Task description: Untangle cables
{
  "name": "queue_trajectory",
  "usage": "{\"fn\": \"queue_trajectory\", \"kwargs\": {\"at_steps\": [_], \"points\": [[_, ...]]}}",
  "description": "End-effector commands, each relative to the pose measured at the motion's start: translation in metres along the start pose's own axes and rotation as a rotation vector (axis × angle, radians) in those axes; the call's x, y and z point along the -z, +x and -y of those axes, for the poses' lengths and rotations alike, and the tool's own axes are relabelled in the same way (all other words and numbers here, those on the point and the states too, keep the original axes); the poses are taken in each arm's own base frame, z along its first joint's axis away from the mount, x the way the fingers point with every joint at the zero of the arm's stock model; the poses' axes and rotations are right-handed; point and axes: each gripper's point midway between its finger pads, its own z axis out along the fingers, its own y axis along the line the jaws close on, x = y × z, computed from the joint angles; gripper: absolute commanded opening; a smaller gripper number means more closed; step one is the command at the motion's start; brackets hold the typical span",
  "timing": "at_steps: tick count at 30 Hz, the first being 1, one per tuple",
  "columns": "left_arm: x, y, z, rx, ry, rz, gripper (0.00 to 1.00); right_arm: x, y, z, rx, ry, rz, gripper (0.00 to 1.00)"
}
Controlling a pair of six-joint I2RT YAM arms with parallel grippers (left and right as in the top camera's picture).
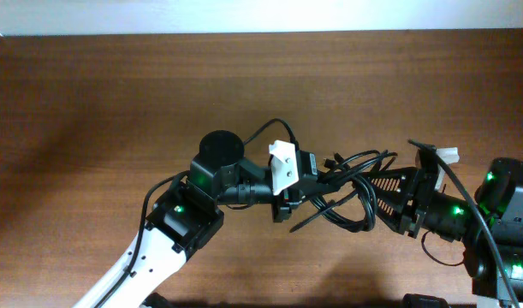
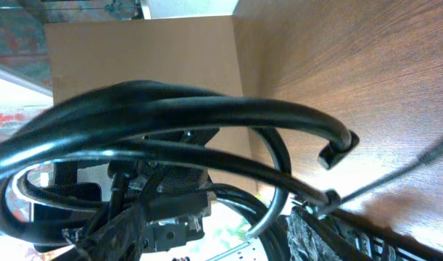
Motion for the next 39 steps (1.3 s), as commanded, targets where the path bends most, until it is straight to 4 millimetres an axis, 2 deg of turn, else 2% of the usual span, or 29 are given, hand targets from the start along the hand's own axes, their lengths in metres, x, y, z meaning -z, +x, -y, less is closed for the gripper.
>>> {"fn": "queue_trajectory", "kwargs": {"at_steps": [1, 6, 9, 11, 17, 22, 25, 27, 32, 35, 39], "points": [[0.004, -0.007, -0.014, -0.035, -0.088, 0.008, 0.00, 0.003, 0.011, -0.014, 0.036, -0.044, -0.046, 0.57], [-0.002, -0.021, -0.007, -0.087, -0.075, 0.055, 0.00, 0.003, 0.012, -0.014, 0.037, -0.045, -0.047, 0.57], [-0.014, -0.017, -0.011, -0.089, -0.108, 0.046, 0.00, 0.003, 0.011, -0.014, 0.037, -0.043, -0.043, 0.57], [-0.026, -0.013, -0.006, -0.087, -0.082, 0.042, 0.00, 0.003, 0.011, -0.013, 0.037, -0.040, -0.040, 0.56], [-0.034, -0.022, 0.000, -0.110, -0.064, 0.082, 0.00, 0.003, 0.004, -0.009, 0.041, -0.015, -0.003, 0.34], [-0.033, -0.029, -0.001, -0.130, -0.071, 0.107, 0.00, 0.003, 0.001, -0.006, 0.038, 0.000, 0.018, 0.31], [-0.031, -0.029, -0.019, -0.074, -0.177, 0.105, 0.00, 0.003, 0.001, -0.006, 0.039, 0.000, 0.018, 0.32], [-0.031, -0.030, -0.019, -0.039, -0.174, 0.115, 0.00, 0.003, 0.001, -0.006, 0.039, 0.001, 0.018, 0.31], [-0.030, -0.039, -0.018, -0.019, -0.172, 0.150, 0.00, 0.003, 0.001, -0.006, 0.065, 0.001, 0.018, 0.19], [-0.030, -0.039, -0.017, -0.016, -0.163, 0.150, 0.00, 0.003, 0.000, -0.006, 0.092, 0.003, 0.020, 0.04], [-0.031, -0.039, -0.008, 0.004, -0.109, 0.149, 0.00, 0.003, -0.009, 0.000, 0.124, 0.040, 0.071, 0.04]]}}
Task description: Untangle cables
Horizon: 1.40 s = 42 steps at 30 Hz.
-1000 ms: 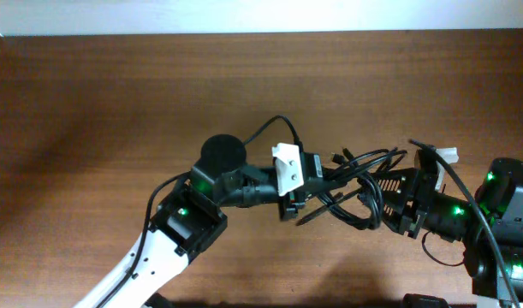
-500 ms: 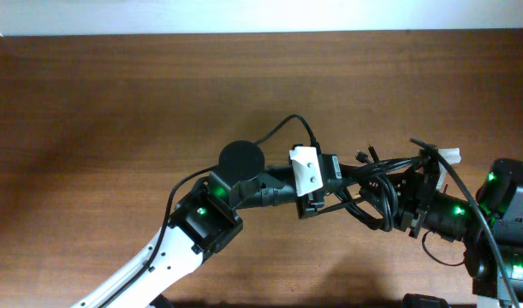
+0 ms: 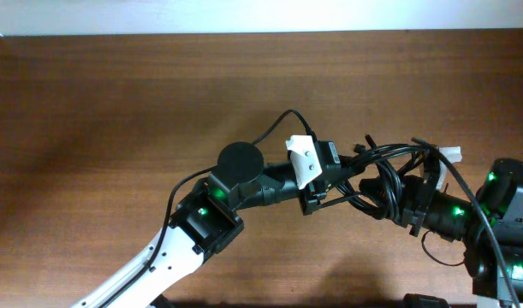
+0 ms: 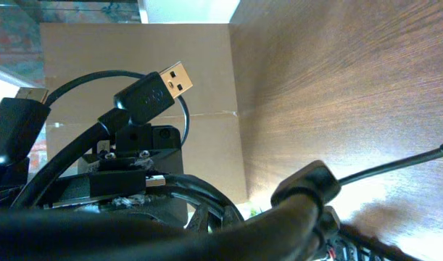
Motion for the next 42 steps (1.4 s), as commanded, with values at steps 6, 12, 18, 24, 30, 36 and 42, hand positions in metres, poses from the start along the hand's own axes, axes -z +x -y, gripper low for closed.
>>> {"fn": "queue_trajectory", "kwargs": {"at_steps": [6, 12, 18, 24, 30, 36, 42], "points": [[0.001, -0.007, 0.010, 0.125, 0.058, 0.009, 0.00, 0.008, -0.025, 0.034, 0.101, 0.217, 0.181, 0.04], [0.017, 0.004, 0.019, 0.182, 0.054, -0.072, 0.00, 0.036, -0.048, 0.090, 0.045, 0.530, 0.369, 0.04], [0.037, 0.007, 0.032, 0.181, 0.050, -0.125, 0.00, 0.069, -0.054, 0.127, 0.014, 0.782, 0.474, 0.04], [0.054, 0.030, 0.043, 0.244, 0.045, -0.237, 0.00, 0.075, -0.057, 0.131, 0.030, 0.823, 0.491, 0.04], [0.066, 0.064, 0.058, 0.359, 0.076, -0.385, 0.00, 0.093, -0.068, 0.137, 0.047, 0.914, 0.582, 0.04], [0.083, 0.096, 0.069, 0.467, 0.071, -0.531, 0.00, 0.102, -0.085, 0.130, 0.090, 0.926, 0.667, 0.04], [0.089, 0.090, 0.098, 0.409, 0.264, -0.518, 0.00, 0.114, -0.090, 0.132, 0.095, 0.982, 0.721, 0.05]]}}
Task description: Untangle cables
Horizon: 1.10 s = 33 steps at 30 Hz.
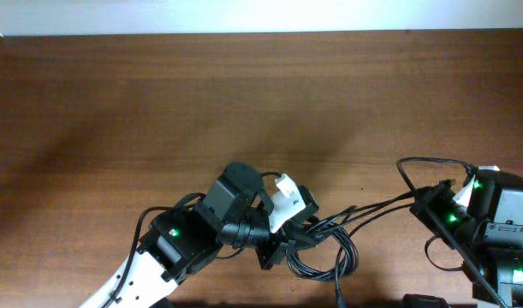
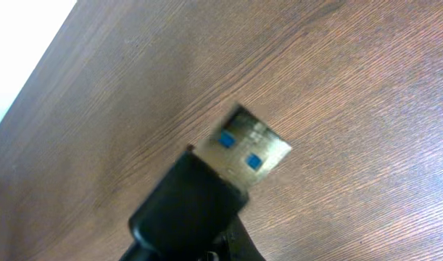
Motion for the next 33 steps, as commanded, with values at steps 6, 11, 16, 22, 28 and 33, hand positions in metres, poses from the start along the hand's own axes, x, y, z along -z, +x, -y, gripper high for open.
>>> {"fn": "queue_trajectory", "kwargs": {"at_steps": [6, 11, 16, 22, 28, 33], "points": [[0.026, 0.010, 0.074, -0.228, 0.393, 0.015, 0.00, 0.007, -0.046, 0.031, -0.032, 0.192, 0.236, 0.06], [0.037, 0.011, 0.096, -0.307, 0.533, 0.052, 0.00, 0.008, -0.049, 0.030, -0.032, 0.187, 0.250, 0.06], [0.035, 0.010, 0.093, -0.309, 0.511, 0.049, 0.00, 0.013, -0.058, 0.042, -0.036, 0.263, 0.309, 0.16], [0.021, 0.001, 0.063, -0.323, 0.317, 0.051, 0.00, 0.005, -0.038, 0.029, -0.031, 0.173, 0.196, 0.71], [0.015, -0.024, 0.029, -0.252, 0.099, 0.106, 0.00, -0.001, -0.005, 0.005, 0.083, 0.022, 0.015, 0.75], [0.016, -0.032, -0.004, -0.099, -0.091, 0.130, 0.00, 0.000, 0.010, -0.016, 0.150, -0.103, -0.067, 0.80]]}}
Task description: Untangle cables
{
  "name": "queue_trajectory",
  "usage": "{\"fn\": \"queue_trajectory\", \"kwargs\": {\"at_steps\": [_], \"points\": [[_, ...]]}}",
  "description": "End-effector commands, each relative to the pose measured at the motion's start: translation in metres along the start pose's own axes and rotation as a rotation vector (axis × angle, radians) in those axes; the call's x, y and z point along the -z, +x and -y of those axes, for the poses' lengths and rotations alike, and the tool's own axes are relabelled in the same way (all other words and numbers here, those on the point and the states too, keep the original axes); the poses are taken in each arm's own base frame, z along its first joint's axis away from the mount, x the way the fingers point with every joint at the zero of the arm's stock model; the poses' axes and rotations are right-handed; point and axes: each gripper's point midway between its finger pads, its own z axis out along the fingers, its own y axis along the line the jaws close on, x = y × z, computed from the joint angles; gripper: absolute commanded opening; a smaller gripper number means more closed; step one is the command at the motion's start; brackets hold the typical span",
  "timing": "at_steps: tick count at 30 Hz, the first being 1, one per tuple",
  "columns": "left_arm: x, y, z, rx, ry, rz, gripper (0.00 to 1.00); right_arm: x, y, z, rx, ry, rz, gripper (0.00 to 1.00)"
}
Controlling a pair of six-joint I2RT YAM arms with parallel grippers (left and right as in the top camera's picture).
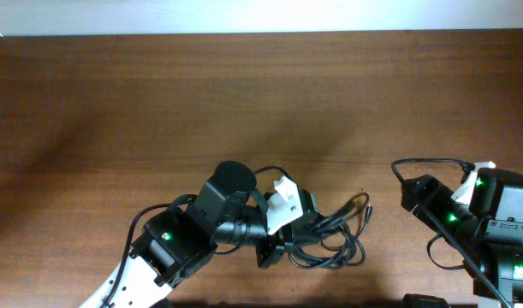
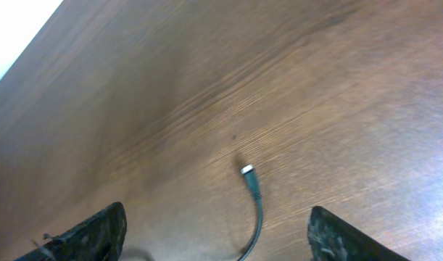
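Note:
A black cable bundle (image 1: 329, 242) lies in loose loops at the table's front middle. My left gripper (image 1: 276, 246), with a white part on its wrist, is at the bundle's left end and looks shut on it. One thin cable end (image 1: 367, 210) points right, away from the bundle. In the right wrist view that plug tip (image 2: 248, 172) lies on the wood below and between my spread fingers (image 2: 98, 233). My right gripper (image 2: 215, 221) is open and empty, standing to the right of the bundle (image 1: 418, 195).
The brown wooden table (image 1: 158, 103) stretches to the back and left. A thin black lead (image 1: 424, 161) arches over my right arm's wrist. A white wall edge runs along the far side.
My right gripper was close on a USB plug with its cable stretched to the bundle. Now it is open, and the cable lies slack on the table by the bundle.
At first both grippers met mid-table with the tangled bundle between them. Then they stood closer together, a USB plug sticking up. Later the left gripper was at the front with the bundle and the right one far right with a plug. Now the right gripper is open.

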Motion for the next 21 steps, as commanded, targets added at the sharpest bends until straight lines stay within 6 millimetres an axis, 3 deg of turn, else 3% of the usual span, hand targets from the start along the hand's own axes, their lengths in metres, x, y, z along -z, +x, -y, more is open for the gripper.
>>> {"fn": "queue_trajectory", "kwargs": {"at_steps": [1, 5, 8, 13, 16, 21], "points": [[0.008, -0.008, -0.024, 0.130, -0.170, 0.032, 0.00, 0.002, 0.009, -0.017, 0.065, -0.106, -0.052, 0.80], [0.018, -0.010, -0.049, 0.298, -0.269, 0.072, 0.00, 0.006, 0.020, -0.036, 0.159, -0.222, -0.103, 0.80], [0.034, -0.018, -0.066, 0.414, -0.281, 0.143, 0.00, 0.022, 0.039, -0.071, 0.346, -0.468, -0.163, 0.81], [0.039, -0.048, -0.044, 0.331, -0.097, 0.229, 0.00, 0.054, 0.056, -0.110, 0.486, -0.787, -0.194, 0.82], [0.041, -0.059, -0.033, 0.283, -0.033, 0.255, 0.00, 0.064, 0.057, -0.120, 0.505, -0.870, -0.195, 0.85], [0.042, -0.064, -0.033, 0.264, -0.030, 0.271, 0.00, 0.079, 0.062, -0.130, 0.515, -0.976, -0.212, 0.86]]}}
